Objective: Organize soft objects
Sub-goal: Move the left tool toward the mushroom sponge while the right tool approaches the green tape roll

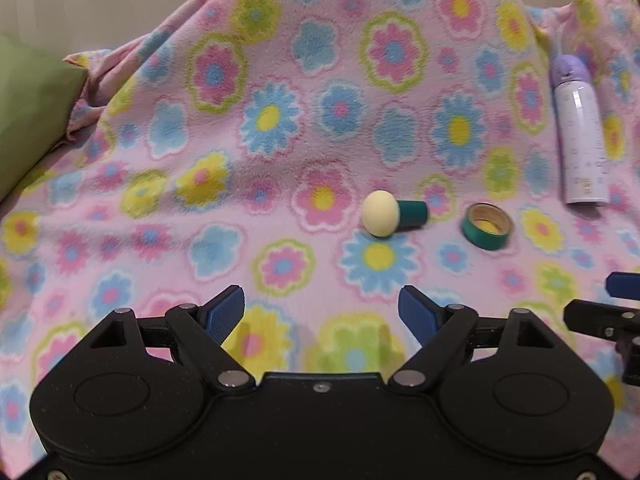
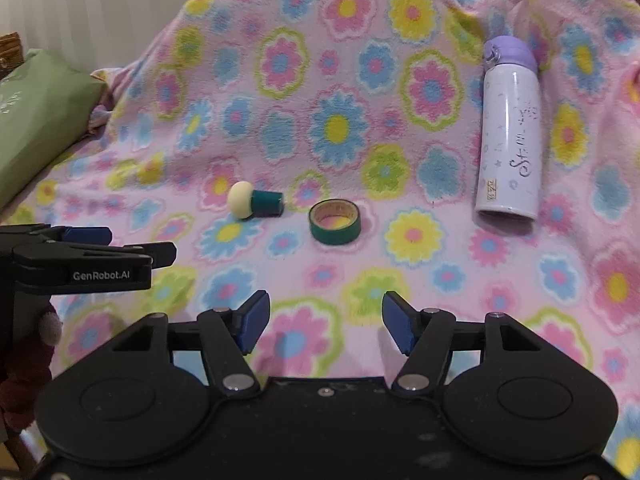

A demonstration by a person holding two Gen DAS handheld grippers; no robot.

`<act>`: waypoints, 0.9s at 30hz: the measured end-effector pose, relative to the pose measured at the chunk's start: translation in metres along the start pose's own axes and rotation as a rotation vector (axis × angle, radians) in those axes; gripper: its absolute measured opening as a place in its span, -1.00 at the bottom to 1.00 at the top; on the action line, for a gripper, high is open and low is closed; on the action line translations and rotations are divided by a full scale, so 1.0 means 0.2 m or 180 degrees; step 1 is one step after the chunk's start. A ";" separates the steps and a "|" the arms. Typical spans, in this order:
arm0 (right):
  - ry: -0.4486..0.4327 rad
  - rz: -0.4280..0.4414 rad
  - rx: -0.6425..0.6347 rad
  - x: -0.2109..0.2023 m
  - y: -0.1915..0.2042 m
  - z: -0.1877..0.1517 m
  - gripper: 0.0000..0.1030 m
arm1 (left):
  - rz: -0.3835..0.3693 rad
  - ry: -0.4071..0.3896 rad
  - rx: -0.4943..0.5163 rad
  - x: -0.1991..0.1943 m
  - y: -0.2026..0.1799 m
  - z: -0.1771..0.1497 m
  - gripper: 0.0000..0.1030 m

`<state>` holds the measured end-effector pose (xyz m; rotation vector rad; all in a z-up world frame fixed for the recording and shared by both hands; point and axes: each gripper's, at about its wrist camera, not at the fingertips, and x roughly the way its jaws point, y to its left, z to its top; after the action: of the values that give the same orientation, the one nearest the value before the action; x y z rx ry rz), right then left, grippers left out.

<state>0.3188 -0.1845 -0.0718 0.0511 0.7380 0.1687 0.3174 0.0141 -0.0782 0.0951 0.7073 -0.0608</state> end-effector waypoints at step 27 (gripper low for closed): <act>-0.0029 -0.0199 0.0048 0.59 0.02 0.22 0.32 | 0.0014 0.0126 -0.0151 0.34 -0.01 0.00 0.87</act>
<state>0.4337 -0.1595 -0.1163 0.0429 0.7309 0.1033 0.3696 0.0107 -0.1225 0.0525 0.7476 -0.0378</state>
